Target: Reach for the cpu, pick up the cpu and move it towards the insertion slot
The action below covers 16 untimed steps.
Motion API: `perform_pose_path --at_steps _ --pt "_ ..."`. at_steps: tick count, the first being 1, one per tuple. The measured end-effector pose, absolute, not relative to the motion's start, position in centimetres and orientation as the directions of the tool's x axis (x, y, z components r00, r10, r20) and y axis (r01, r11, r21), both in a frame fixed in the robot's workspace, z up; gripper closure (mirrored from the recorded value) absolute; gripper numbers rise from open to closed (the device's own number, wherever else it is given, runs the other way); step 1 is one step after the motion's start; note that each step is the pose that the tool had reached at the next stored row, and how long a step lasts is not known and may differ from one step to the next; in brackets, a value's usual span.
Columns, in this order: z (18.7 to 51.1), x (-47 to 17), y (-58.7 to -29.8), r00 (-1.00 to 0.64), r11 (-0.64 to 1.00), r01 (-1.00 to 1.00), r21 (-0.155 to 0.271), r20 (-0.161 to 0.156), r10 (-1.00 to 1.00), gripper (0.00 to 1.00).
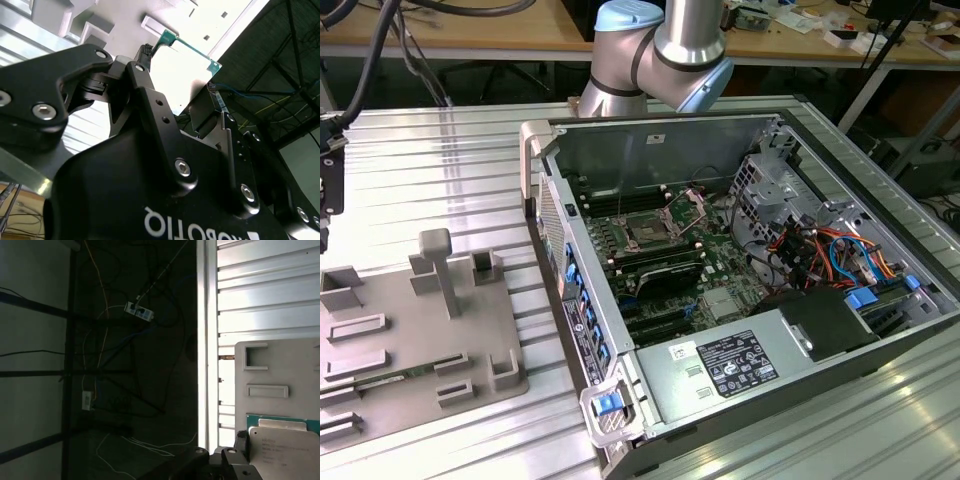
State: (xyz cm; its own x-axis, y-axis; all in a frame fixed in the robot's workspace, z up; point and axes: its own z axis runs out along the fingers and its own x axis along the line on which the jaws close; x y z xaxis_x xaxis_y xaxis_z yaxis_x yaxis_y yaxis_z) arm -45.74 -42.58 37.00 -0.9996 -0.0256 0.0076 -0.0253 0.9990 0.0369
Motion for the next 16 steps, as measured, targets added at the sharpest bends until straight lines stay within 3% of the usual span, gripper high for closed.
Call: perform_pose_path --at_steps 16 --pt "38.3 -45.7 -42.6 -1.000 0.999 -0.025 0.037 0.008 -0.026 0.45"
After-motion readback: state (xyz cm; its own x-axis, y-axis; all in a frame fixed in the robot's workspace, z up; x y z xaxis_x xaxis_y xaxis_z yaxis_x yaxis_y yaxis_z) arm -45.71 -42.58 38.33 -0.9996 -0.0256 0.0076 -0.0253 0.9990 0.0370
